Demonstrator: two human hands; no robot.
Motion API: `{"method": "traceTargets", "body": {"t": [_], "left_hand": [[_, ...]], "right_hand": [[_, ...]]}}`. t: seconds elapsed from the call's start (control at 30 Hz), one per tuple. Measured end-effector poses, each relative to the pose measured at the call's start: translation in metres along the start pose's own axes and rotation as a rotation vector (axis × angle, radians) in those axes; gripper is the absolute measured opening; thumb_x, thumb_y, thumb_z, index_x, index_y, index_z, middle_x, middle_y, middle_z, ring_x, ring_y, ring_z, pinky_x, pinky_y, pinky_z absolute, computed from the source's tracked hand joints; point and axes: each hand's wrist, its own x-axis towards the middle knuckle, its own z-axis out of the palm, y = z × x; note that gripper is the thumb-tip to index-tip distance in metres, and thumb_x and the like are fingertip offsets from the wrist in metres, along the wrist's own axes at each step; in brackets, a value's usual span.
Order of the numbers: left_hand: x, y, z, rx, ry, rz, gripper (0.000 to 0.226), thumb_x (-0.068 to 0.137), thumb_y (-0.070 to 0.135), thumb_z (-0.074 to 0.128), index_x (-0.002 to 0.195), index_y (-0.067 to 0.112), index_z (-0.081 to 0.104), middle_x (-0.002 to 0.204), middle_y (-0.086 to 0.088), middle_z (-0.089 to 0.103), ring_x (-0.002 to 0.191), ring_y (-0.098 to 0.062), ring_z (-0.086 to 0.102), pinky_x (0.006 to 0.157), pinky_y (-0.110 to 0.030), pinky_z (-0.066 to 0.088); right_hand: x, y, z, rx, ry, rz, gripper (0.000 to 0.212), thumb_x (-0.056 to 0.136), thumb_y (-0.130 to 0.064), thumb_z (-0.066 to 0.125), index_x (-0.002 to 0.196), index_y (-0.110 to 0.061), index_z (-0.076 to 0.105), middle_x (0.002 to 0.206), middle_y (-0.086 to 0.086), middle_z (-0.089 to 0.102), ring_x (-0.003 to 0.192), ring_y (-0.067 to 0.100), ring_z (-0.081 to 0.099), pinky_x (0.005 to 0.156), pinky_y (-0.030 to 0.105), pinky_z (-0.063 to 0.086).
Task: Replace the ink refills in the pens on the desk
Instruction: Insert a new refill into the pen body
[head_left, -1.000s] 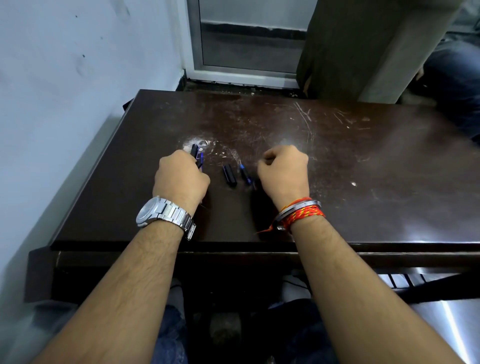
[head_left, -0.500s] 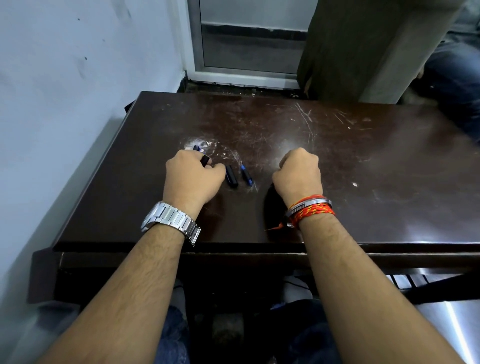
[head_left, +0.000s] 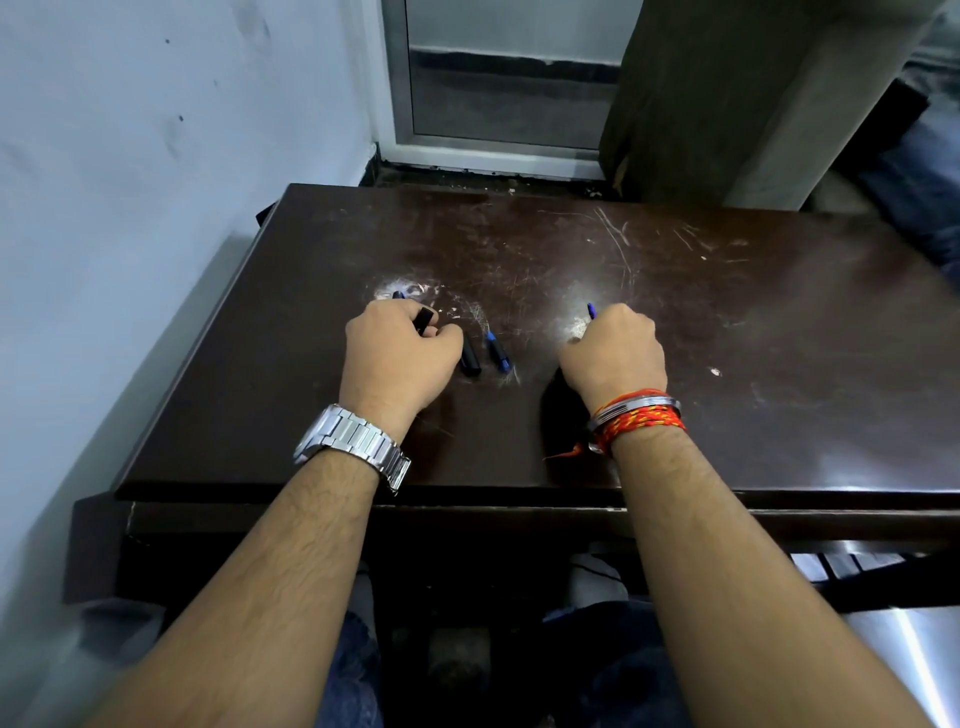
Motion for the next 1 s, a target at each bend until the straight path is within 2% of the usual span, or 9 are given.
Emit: {"method": "traceTargets", "body": {"t": [0.17, 0.27, 0.47, 0.53, 0.6, 0.67, 0.73, 0.83, 1.0], "left_hand": [[-0.001, 0.0, 0.0, -0.008, -0.027, -0.008, 0.018, 0.076, 0.019, 0.062, 0.076, 0.004, 0.073, 0.071, -0.004, 0.073, 0.063, -0.012, 0.064, 0.05, -0.005, 0.041], [-0.001, 0.001, 0.0, -0.009, -0.029, -0.008, 0.019, 0.076, 0.019, 0.062, 0.077, 0.002, 0.073, 0.074, -0.007, 0.074, 0.067, -0.021, 0.066, 0.051, -0.01, 0.043], [-0.003, 0.004, 0.002, -0.094, -0.113, 0.061, 0.028, 0.087, 0.021, 0.054, 0.081, 0.001, 0.072, 0.071, -0.007, 0.069, 0.051, -0.017, 0.052, 0.044, -0.016, 0.04], [-0.001, 0.004, 0.005, -0.156, -0.183, 0.053, 0.028, 0.091, 0.02, 0.049, 0.081, 0.007, 0.071, 0.06, 0.009, 0.06, 0.044, -0.006, 0.047, 0.038, -0.012, 0.032], [-0.001, 0.004, 0.007, -0.212, -0.267, 0.05, 0.021, 0.096, 0.02, 0.051, 0.091, 0.025, 0.071, 0.057, 0.019, 0.062, 0.045, 0.005, 0.052, 0.044, -0.006, 0.037], [-0.002, 0.002, 0.011, -0.25, -0.336, 0.06, 0.019, 0.097, 0.023, 0.058, 0.11, 0.028, 0.071, 0.09, 0.018, 0.071, 0.072, 0.003, 0.064, 0.073, -0.016, 0.055], [-0.003, 0.0, 0.013, -0.273, -0.349, 0.064, 0.024, 0.092, 0.023, 0.068, 0.116, 0.022, 0.073, 0.105, 0.01, 0.072, 0.089, -0.01, 0.07, 0.09, -0.033, 0.057], [-0.005, -0.002, 0.014, -0.374, -0.324, 0.085, 0.021, 0.08, 0.02, 0.081, 0.101, 0.022, 0.079, 0.088, 0.01, 0.076, 0.085, -0.011, 0.072, 0.086, -0.035, 0.059], [-0.003, -0.003, 0.013, -0.416, -0.318, 0.087, 0.013, 0.077, 0.02, 0.084, 0.086, 0.028, 0.08, 0.079, 0.009, 0.078, 0.072, -0.006, 0.072, 0.068, -0.024, 0.056]], "right_hand": [[0.0, 0.002, -0.002, -0.025, -0.03, 0.028, 0.013, 0.087, -0.012, 0.059, 0.084, -0.011, 0.046, 0.112, 0.023, 0.061, 0.095, 0.043, 0.064, 0.067, 0.034, 0.041], [0.0, 0.001, -0.004, -0.038, -0.009, 0.014, 0.011, 0.086, -0.008, 0.062, 0.087, -0.01, 0.052, 0.11, 0.024, 0.062, 0.095, 0.044, 0.064, 0.066, 0.035, 0.04], [0.001, -0.001, -0.003, -0.056, -0.068, -0.004, 0.012, 0.088, -0.011, 0.058, 0.081, -0.01, 0.048, 0.107, 0.023, 0.064, 0.095, 0.042, 0.064, 0.068, 0.034, 0.041], [0.004, -0.003, -0.004, 0.058, -0.073, -0.011, 0.01, 0.092, -0.015, 0.055, 0.089, -0.005, 0.055, 0.109, 0.022, 0.063, 0.1, 0.04, 0.062, 0.072, 0.034, 0.042], [0.007, -0.007, -0.005, 0.238, -0.048, -0.046, 0.018, 0.096, -0.019, 0.053, 0.098, -0.003, 0.062, 0.102, 0.014, 0.065, 0.101, 0.033, 0.061, 0.074, 0.031, 0.042], [0.004, -0.013, -0.005, 0.47, -0.024, -0.065, 0.018, 0.099, -0.023, 0.053, 0.1, -0.009, 0.063, 0.087, 0.0, 0.063, 0.086, 0.019, 0.062, 0.075, 0.034, 0.048], [-0.001, -0.02, -0.006, 0.733, -0.003, -0.061, 0.014, 0.099, -0.022, 0.055, 0.098, -0.012, 0.064, 0.079, -0.004, 0.064, 0.065, 0.006, 0.06, 0.065, 0.031, 0.052], [-0.011, -0.03, -0.007, 1.084, -0.064, -0.095, 0.008, 0.098, -0.01, 0.058, 0.101, -0.006, 0.063, 0.078, 0.004, 0.066, 0.055, 0.004, 0.057, 0.052, 0.021, 0.052], [-0.015, -0.035, -0.011, 1.195, -0.062, -0.198, 0.01, 0.097, -0.007, 0.059, 0.1, -0.012, 0.067, 0.081, 0.003, 0.069, 0.06, 0.005, 0.06, 0.06, 0.022, 0.055]]}}
